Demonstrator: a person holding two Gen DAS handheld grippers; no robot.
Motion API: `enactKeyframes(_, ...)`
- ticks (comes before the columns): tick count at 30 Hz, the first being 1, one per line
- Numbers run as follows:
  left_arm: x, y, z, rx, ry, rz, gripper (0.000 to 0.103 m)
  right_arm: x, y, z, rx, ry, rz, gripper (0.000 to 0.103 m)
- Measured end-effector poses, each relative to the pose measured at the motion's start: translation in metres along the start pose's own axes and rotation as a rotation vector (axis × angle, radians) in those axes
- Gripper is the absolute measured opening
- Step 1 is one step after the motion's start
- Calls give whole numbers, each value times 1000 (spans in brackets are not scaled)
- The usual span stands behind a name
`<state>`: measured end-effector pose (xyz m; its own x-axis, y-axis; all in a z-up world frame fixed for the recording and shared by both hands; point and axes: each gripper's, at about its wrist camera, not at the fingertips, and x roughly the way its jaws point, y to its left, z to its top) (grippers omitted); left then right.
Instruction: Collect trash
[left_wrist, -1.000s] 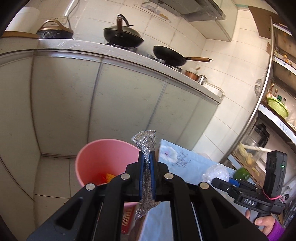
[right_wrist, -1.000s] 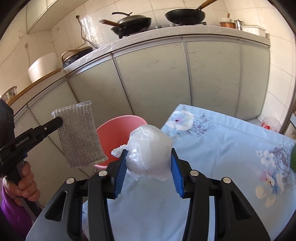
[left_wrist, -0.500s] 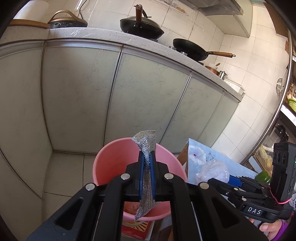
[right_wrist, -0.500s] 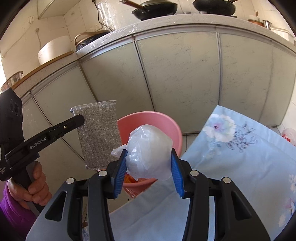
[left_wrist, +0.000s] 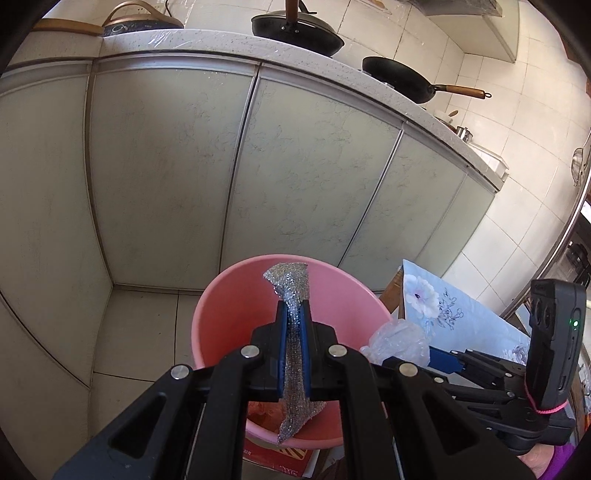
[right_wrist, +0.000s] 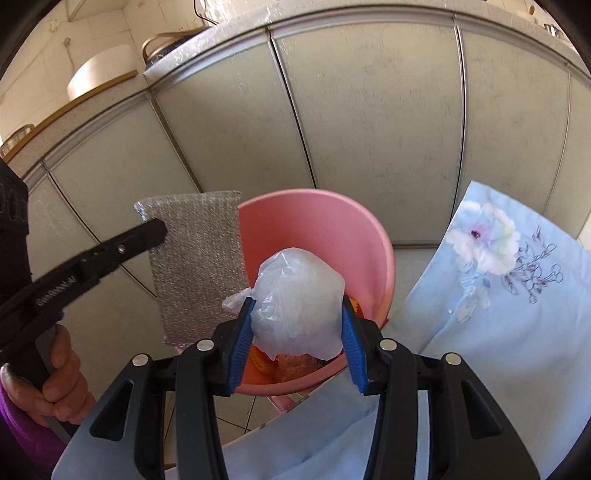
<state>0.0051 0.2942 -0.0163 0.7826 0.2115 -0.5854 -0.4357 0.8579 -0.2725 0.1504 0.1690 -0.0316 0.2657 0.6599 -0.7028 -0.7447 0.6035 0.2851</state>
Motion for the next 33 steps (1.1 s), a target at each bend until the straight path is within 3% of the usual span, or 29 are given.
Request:
enactKeyframes(7, 2, 4, 0, -8, 5, 5, 7, 7, -4, 2, 27, 12, 15, 54)
enactKeyframes(13, -1, 4, 1, -11, 9, -5, 13, 3, -5, 4, 37, 0, 23, 60)
enactKeyframes(23, -15, -1, 2, 4, -4, -8, 29, -25, -5, -3, 23, -48, -5, 60)
enactKeyframes(33, -36, -21, -4, 42, -1, -33, 32, -57, -3, -14, -1, -81, -32, 60)
